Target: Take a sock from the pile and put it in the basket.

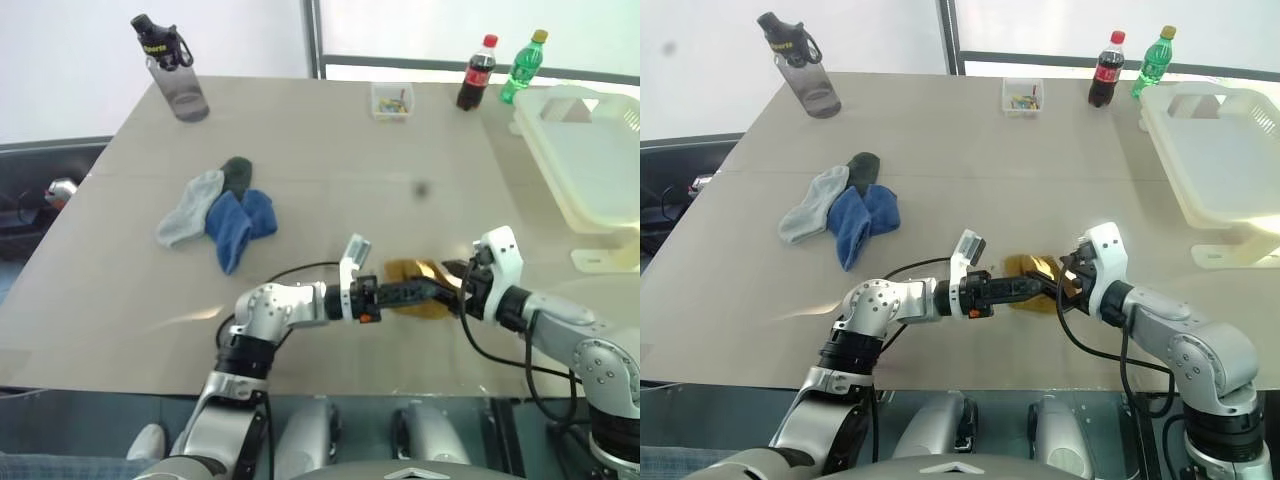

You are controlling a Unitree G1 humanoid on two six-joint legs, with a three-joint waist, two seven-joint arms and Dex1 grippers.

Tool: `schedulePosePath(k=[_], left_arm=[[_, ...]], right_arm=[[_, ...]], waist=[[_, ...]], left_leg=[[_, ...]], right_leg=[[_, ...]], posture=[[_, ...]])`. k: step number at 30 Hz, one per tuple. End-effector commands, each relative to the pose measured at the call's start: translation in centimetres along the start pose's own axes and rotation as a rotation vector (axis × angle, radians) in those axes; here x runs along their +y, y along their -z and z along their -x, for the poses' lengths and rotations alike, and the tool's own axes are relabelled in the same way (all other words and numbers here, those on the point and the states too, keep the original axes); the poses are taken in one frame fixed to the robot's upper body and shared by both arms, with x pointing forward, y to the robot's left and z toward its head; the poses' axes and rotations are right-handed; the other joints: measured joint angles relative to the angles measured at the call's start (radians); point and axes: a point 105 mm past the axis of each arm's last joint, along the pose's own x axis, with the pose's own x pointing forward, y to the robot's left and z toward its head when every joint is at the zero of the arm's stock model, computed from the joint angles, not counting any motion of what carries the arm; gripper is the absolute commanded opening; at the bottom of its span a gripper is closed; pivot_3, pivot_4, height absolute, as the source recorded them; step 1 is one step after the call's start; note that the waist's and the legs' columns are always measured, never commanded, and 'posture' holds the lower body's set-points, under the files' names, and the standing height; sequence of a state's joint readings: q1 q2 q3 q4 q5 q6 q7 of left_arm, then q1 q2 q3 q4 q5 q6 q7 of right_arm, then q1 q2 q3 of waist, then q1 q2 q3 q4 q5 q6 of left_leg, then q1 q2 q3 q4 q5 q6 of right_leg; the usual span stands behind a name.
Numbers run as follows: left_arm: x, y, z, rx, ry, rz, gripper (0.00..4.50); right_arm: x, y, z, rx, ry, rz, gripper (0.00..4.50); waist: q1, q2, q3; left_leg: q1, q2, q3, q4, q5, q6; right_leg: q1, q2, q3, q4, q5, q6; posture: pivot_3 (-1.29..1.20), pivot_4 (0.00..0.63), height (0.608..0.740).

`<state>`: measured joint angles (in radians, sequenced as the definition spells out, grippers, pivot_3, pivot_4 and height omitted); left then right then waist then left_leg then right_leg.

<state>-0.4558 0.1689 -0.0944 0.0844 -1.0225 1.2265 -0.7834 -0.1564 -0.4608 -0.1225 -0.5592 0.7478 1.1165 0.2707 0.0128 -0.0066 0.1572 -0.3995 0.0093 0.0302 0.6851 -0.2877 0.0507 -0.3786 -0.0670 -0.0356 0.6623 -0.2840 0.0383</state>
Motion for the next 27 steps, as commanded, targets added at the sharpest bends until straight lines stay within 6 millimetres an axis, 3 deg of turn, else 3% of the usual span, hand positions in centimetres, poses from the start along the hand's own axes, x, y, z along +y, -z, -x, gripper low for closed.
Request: schedulePosePath(k=[1,10,19,21,22,23,27], left_arm=[[-2.1,0.4,0.4,0.039,0.058,-0.092,4.50],[-2.7,0.5,4.0,0.158,-0.147,-0.456,4.50],[-3.0,-3.6,7.0,0.128,-0.375,-0.925,4.50],[-2.7,-3.6,7.5,0.178,-0.405,-1.026,4.50],[-2.6,-3.6,7.6,0.193,-0.415,-1.063,4.50],[-2.5,-3.7,7.7,0.199,-0.428,-1.095,4.50],[-2.1,-4.8,8.1,0.142,-0.495,-1.160,4.50]], right_arm=[[-0.1,0.1,-0.1,0.021,0.016,0.013,4.28],[-0.2,2.3,-0.2,0.132,0.035,0.065,4.28],[-0.4,4.1,-0.4,0.210,0.028,0.100,4.28],[-0.5,4.6,-0.4,0.231,0.029,0.118,3.75],[-0.5,4.7,-0.4,0.237,0.027,0.123,3.69],[-0.5,4.8,-0.4,0.242,0.021,0.125,3.21],[-0.1,5.2,-0.5,0.256,-0.008,0.148,3.21]], waist=[[0.000,0.000,0.000],[0.000,0.001,0.000],[0.000,0.001,0.000],[0.000,0.001,0.000],[0.000,0.001,0.000],[0.000,0.001,0.000],[0.001,0.000,0.000]], left_leg=[[0.000,0.000,0.000,0.000,0.000,0.000],[0.001,0.000,0.000,-0.001,0.000,0.000],[0.001,0.000,0.000,-0.001,0.000,0.000],[0.001,0.000,0.000,-0.001,0.000,0.000],[0.001,0.000,0.000,-0.001,0.000,0.000],[0.001,0.000,0.000,-0.001,0.000,0.000],[0.001,0.000,0.000,-0.001,-0.001,0.002]], right_leg=[[0.000,0.000,0.000,0.000,0.000,0.000],[0.000,0.000,0.000,0.000,0.000,0.000],[0.000,-0.001,0.000,-0.001,0.000,0.000],[0.000,-0.001,0.000,-0.001,0.000,0.000],[0.000,-0.001,0.000,-0.001,0.000,0.000],[0.000,-0.002,0.000,-0.001,0.000,0.000],[0.000,-0.002,0.000,-0.001,0.000,0.000]], posture=[[0.00,0.150,0.740],[0.00,0.150,0.740],[0.00,0.150,0.740],[0.00,0.150,0.740],[0.00,0.150,0.740],[0.00,0.150,0.740],[0.00,0.150,0.740]])
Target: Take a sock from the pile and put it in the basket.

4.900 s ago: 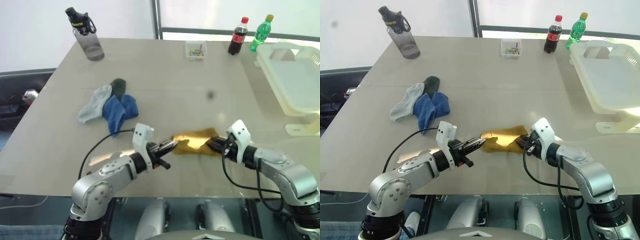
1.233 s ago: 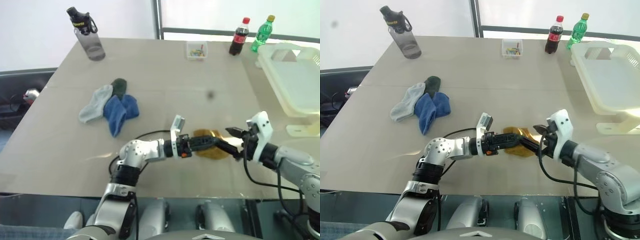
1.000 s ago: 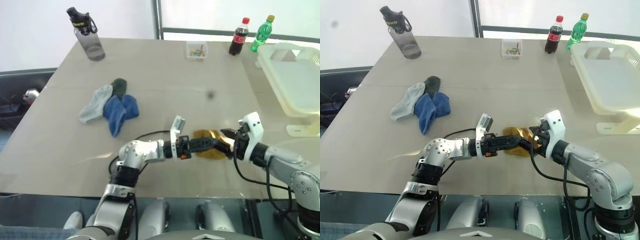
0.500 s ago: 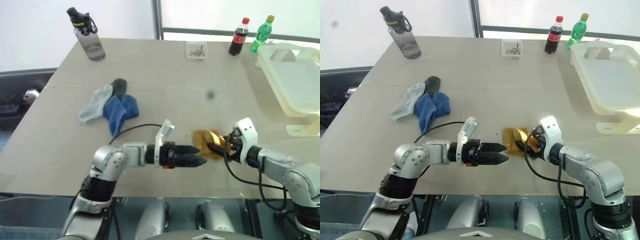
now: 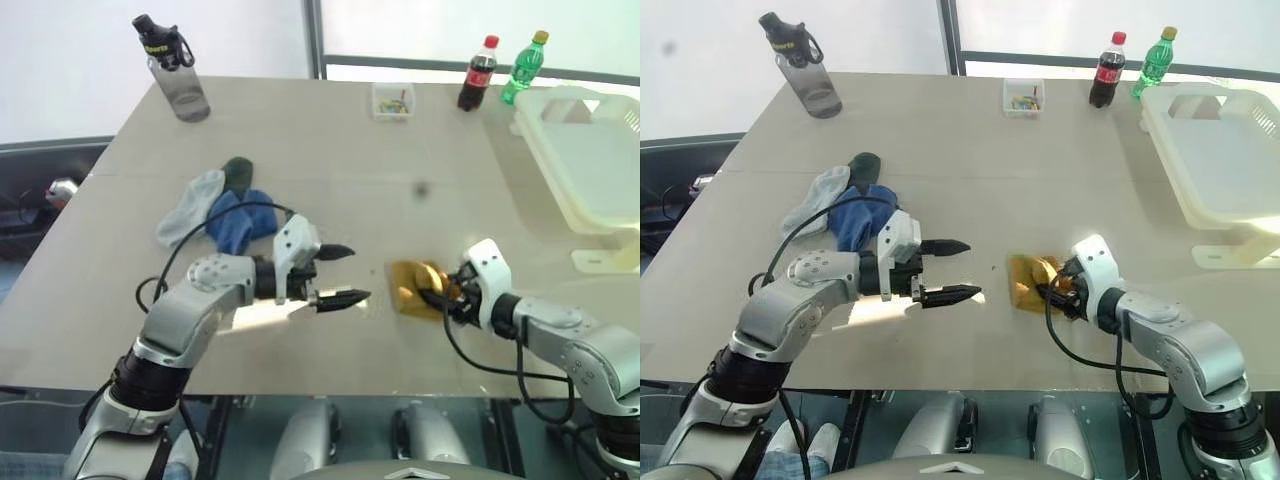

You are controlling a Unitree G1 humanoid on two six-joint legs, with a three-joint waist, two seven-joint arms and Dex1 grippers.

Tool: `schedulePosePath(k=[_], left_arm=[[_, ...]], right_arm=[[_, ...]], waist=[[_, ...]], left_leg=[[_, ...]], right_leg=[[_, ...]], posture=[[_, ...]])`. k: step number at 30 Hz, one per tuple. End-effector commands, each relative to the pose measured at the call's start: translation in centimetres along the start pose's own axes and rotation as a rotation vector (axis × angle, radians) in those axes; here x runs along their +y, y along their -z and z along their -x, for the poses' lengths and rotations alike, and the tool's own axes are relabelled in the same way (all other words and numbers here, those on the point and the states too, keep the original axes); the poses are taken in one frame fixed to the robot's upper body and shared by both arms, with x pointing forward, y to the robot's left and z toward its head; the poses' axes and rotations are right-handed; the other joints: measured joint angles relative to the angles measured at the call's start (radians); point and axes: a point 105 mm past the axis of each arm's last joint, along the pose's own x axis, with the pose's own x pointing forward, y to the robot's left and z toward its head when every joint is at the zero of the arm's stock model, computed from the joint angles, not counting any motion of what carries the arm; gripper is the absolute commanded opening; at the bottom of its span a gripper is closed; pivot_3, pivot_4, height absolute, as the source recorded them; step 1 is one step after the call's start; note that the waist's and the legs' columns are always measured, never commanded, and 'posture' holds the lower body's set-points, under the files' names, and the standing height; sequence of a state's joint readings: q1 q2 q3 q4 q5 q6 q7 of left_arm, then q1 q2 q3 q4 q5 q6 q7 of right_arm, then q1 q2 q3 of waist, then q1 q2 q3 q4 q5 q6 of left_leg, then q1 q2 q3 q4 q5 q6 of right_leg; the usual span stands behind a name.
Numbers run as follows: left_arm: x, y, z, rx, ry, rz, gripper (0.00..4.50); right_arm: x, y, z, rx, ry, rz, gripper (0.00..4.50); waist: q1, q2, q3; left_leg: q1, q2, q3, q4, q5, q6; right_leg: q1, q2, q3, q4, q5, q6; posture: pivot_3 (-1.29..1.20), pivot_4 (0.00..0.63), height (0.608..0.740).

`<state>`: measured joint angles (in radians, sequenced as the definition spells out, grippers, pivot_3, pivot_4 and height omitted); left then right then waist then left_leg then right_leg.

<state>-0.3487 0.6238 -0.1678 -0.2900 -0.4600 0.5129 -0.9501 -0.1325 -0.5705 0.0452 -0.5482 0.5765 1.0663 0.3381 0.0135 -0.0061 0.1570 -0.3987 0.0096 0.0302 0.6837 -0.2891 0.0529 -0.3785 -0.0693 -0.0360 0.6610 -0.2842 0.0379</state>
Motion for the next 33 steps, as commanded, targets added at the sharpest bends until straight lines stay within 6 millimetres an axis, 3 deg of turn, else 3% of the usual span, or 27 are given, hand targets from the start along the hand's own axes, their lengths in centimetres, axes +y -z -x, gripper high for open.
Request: schedulePosePath(k=[1,8,10,16,22,26,33], left_arm=[[0.7,-0.5,0.0,-0.018,-0.061,-0.078,4.50],[0.6,0.0,0.7,0.007,-0.072,-0.105,4.50],[0.9,-0.1,1.1,0.003,-0.098,-0.110,4.50],[1.6,-3.4,2.5,-0.192,-0.173,-0.117,4.50],[1.3,-4.5,4.7,-0.284,-0.218,-0.133,4.50],[1.0,-4.7,5.9,-0.331,-0.231,-0.112,4.50],[-0.4,-3.5,7.1,-0.266,-0.147,-0.075,4.50]], right_arm=[[0.7,2.4,-0.5,0.097,-0.041,-0.012,3.21],[1.0,2.7,-0.8,0.110,-0.058,-0.002,0.15],[1.0,2.7,-0.8,0.109,-0.057,-0.004,0.06],[1.0,2.8,-0.9,0.112,-0.061,-0.007,0.06],[1.1,2.4,-0.4,0.089,-0.087,0.007,0.06],[1.1,2.0,-0.1,0.071,-0.108,-0.002,0.06],[0.3,1.5,0.3,0.069,-0.106,0.004,0.06]], waist=[[0.000,0.000,0.000],[-0.002,-0.001,-0.001],[-0.001,-0.001,-0.001],[-0.002,-0.002,-0.001],[-0.002,-0.002,-0.001],[0.002,-0.002,-0.001],[-0.001,-0.002,-0.001]], left_leg=[[0.000,0.000,0.000,0.000,0.000,0.000],[0.000,0.000,0.000,0.000,0.000,0.001],[0.001,0.000,0.000,0.000,0.000,0.001],[0.001,0.000,0.000,0.000,0.000,0.001],[0.001,0.000,0.000,0.000,0.000,-0.001],[0.001,0.000,-0.001,0.000,0.001,-0.001],[0.000,0.000,-0.001,0.000,0.000,-0.001]], right_leg=[[0.000,0.000,0.000,0.000,0.000,0.000],[0.000,0.000,0.000,0.000,0.000,0.000],[0.000,0.000,-0.001,0.001,0.000,0.000],[0.000,0.000,-0.001,0.001,0.000,0.000],[0.000,0.000,-0.001,0.001,0.000,0.000],[0.001,-0.001,-0.001,0.000,0.000,0.000],[0.001,-0.001,-0.002,0.000,0.000,0.000]], posture=[[0.00,0.150,0.740],[0.00,0.150,0.740],[0.00,0.150,0.740],[0.00,0.150,0.740],[0.00,0.150,0.740],[0.00,0.150,0.740],[0.00,0.150,0.740]])
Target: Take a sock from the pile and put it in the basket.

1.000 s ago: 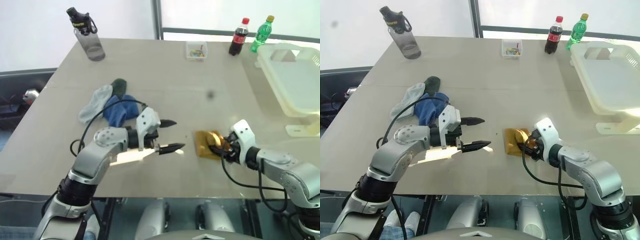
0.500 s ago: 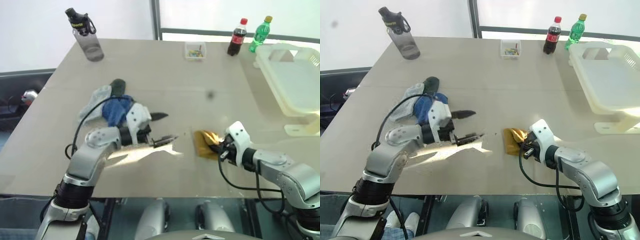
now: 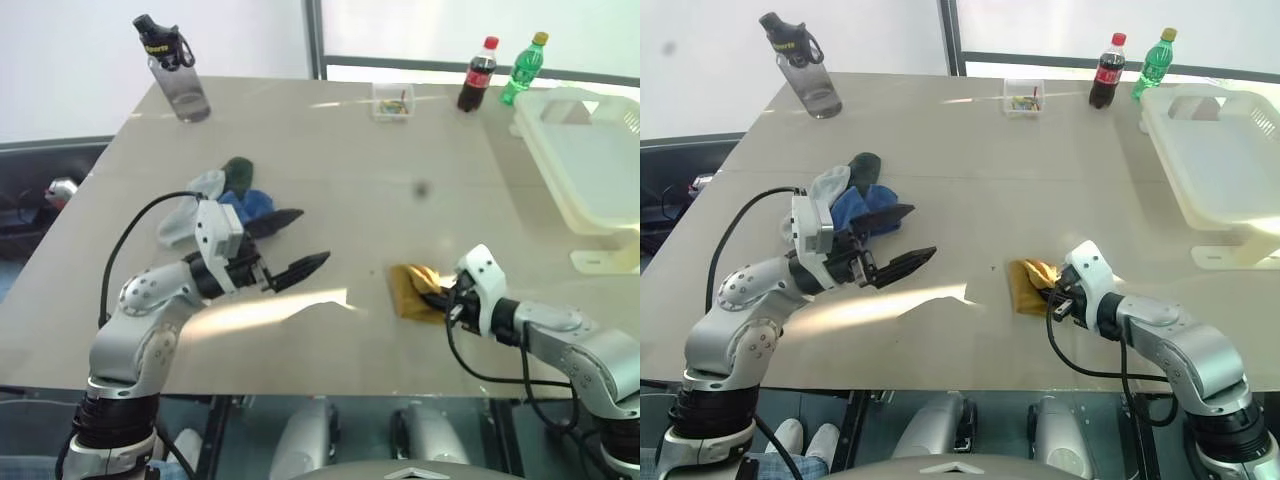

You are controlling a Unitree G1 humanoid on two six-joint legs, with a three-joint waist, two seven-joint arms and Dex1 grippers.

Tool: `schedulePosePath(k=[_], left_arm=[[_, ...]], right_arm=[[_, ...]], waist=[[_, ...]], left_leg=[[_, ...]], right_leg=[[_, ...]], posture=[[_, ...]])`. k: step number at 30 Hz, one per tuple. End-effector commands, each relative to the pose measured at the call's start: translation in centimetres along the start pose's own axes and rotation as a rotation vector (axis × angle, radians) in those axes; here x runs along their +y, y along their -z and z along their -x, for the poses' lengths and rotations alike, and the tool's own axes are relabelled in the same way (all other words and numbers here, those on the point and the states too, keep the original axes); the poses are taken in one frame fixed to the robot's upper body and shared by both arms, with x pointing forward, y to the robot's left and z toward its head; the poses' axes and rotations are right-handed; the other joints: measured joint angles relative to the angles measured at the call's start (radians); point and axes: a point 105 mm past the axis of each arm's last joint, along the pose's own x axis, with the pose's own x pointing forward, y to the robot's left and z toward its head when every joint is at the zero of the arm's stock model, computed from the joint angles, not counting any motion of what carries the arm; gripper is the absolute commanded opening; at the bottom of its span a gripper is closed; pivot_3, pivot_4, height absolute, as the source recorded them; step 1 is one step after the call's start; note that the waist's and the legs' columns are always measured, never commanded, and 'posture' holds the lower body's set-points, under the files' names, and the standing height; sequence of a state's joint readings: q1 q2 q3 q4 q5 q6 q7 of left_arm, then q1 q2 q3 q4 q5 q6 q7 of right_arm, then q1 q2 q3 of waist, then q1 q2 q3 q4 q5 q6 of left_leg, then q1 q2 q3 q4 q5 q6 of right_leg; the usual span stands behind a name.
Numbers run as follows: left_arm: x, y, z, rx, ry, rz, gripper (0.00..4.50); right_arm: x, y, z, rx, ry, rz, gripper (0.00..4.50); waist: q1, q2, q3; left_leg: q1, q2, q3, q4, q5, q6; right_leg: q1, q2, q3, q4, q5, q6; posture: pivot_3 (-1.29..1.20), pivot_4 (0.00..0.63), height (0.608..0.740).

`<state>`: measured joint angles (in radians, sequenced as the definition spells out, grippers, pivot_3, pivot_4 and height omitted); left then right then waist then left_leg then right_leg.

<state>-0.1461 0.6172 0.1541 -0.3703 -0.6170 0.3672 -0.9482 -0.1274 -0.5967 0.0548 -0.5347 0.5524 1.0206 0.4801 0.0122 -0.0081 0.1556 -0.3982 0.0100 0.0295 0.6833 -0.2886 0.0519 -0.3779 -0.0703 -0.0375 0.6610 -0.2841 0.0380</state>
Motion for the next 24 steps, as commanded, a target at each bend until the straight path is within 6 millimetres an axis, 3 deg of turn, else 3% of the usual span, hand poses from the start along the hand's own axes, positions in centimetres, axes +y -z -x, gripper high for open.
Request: schedulePosePath(k=[1,10,24], left_arm=[[-1.1,-1.4,1.0,-0.010,0.074,-0.032,4.50],[-0.7,-1.2,3.1,0.055,0.109,-0.019,4.50],[0.0,-1.8,3.7,0.061,0.090,-0.042,4.50]], right_arm=[[-0.5,1.5,0.2,0.073,0.004,-0.031,0.06],[-0.3,1.3,0.4,0.075,-0.014,-0.022,0.06],[-0.3,0.7,0.3,0.057,-0.037,0.007,0.06]], waist=[[0.001,0.000,0.000],[0.002,0.000,0.000],[0.001,0.000,0.000]], left_leg=[[0.000,0.000,0.000,0.000,0.000,0.000],[0.000,0.000,0.000,0.000,0.000,0.000],[0.000,0.000,-0.001,0.000,-0.001,0.001]], right_leg=[[0.000,0.000,0.000,0.000,0.000,0.000],[0.000,0.000,0.000,0.000,0.000,0.000],[0.000,-0.001,-0.001,-0.001,0.000,0.000]], posture=[[0.00,0.150,0.740],[0.00,0.150,0.740],[0.00,0.150,0.740]])
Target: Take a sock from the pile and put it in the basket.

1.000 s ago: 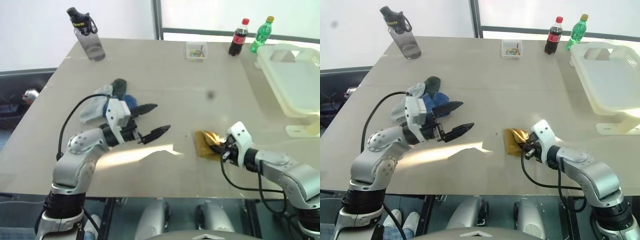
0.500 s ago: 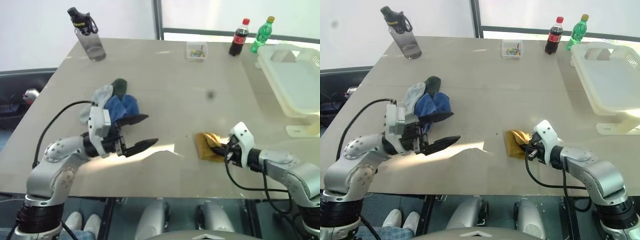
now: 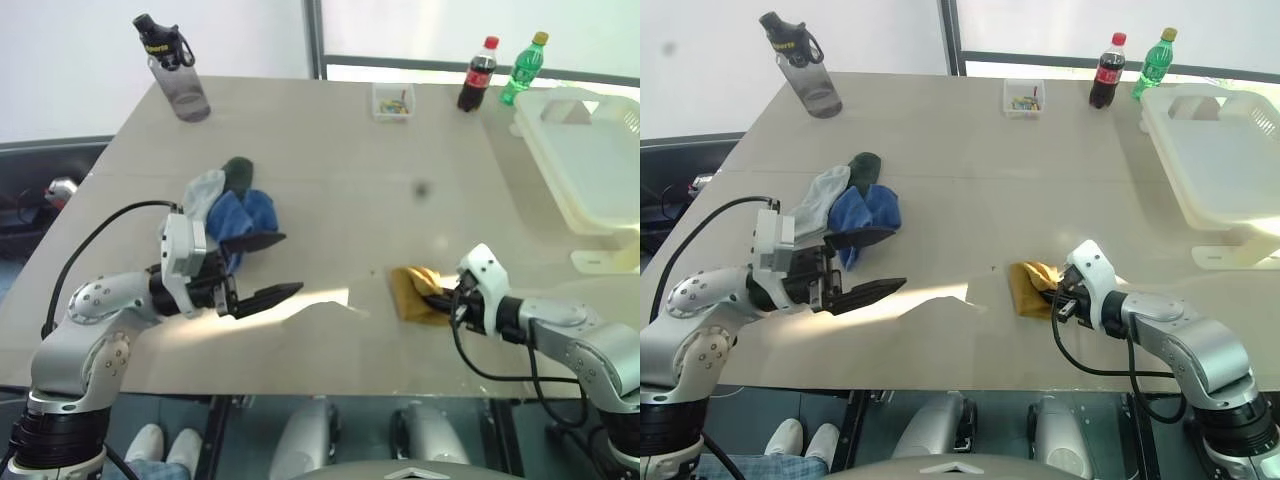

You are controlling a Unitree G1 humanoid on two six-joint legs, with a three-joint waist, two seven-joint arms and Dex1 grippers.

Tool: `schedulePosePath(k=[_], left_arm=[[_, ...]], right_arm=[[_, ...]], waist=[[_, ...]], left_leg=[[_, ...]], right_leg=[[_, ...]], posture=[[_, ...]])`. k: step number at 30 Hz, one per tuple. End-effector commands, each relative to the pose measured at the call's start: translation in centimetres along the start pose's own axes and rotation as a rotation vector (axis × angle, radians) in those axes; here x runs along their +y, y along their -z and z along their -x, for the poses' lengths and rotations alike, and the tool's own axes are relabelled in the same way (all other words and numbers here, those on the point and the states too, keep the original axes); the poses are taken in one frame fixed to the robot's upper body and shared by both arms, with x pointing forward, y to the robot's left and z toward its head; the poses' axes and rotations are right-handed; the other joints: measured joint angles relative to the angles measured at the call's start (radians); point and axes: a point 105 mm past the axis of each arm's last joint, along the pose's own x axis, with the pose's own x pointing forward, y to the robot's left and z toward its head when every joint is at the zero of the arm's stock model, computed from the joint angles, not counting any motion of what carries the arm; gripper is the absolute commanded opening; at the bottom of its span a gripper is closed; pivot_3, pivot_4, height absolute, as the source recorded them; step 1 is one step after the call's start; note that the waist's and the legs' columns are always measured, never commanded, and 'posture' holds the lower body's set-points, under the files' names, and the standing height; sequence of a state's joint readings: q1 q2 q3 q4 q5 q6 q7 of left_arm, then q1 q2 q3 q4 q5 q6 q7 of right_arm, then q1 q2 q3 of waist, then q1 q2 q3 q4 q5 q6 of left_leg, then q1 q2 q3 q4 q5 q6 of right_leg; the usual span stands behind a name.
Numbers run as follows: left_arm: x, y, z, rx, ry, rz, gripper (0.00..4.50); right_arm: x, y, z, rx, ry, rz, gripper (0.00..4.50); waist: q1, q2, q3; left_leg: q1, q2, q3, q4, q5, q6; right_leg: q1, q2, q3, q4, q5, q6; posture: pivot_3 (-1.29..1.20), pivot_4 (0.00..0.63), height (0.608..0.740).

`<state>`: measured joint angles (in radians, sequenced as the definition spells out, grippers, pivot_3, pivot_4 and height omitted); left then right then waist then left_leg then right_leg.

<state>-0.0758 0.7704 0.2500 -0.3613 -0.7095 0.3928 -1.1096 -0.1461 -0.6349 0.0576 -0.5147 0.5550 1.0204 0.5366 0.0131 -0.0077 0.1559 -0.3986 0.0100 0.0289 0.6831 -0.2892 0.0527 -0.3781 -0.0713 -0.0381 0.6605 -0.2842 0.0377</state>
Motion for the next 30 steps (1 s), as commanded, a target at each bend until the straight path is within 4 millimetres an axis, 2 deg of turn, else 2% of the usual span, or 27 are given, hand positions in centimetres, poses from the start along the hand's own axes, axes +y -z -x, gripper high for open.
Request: schedulePosePath(k=[1,10,15,24,30], left_arm=[[0.4,-1.4,0.6,-0.025,-0.019,-0.057,4.50],[0.5,-2.0,0.7,-0.067,-0.022,-0.049,4.50],[0.3,-2.3,0.6,-0.086,-0.010,-0.046,4.50],[0.3,-2.7,0.4,-0.117,-0.007,-0.054,4.50],[0.6,-3.0,0.1,-0.138,-0.013,-0.067,4.50]], right_arm=[[-0.1,0.7,0.0,0.031,-0.004,-0.011,0.06],[-0.2,0.3,0.3,0.013,-0.010,-0.013,0.06],[-0.9,-3.6,1.9,-0.182,-0.051,-0.117,0.06],[-8.4,-8.9,8.4,-0.420,0.174,-0.207,0.06],[-14.7,-11.7,12.5,-0.553,0.450,-0.267,0.06]], waist=[[0.000,0.000,0.000],[0.000,0.000,0.000],[-0.001,0.002,0.002],[-0.001,0.007,0.005],[-0.004,0.007,0.006]], left_leg=[[0.000,0.000,0.000,0.000,0.000,0.000],[0.000,0.000,0.000,0.000,0.000,0.000],[-0.001,0.000,0.000,0.000,0.000,0.000],[-0.001,0.000,0.000,0.000,0.000,-0.001],[-0.001,0.000,0.001,-0.001,0.000,-0.001]], right_leg=[[0.000,0.000,0.000,0.000,0.000,0.000],[0.000,0.000,0.000,0.000,0.000,0.000],[0.000,-0.001,0.000,0.000,0.000,0.000],[0.000,-0.001,0.000,0.000,0.000,0.000],[-0.001,0.000,0.000,0.000,0.000,0.000]], posture=[[0.00,0.150,0.740],[0.00,0.150,0.740],[0.00,0.150,0.740],[0.00,0.150,0.740],[0.00,0.150,0.740]])
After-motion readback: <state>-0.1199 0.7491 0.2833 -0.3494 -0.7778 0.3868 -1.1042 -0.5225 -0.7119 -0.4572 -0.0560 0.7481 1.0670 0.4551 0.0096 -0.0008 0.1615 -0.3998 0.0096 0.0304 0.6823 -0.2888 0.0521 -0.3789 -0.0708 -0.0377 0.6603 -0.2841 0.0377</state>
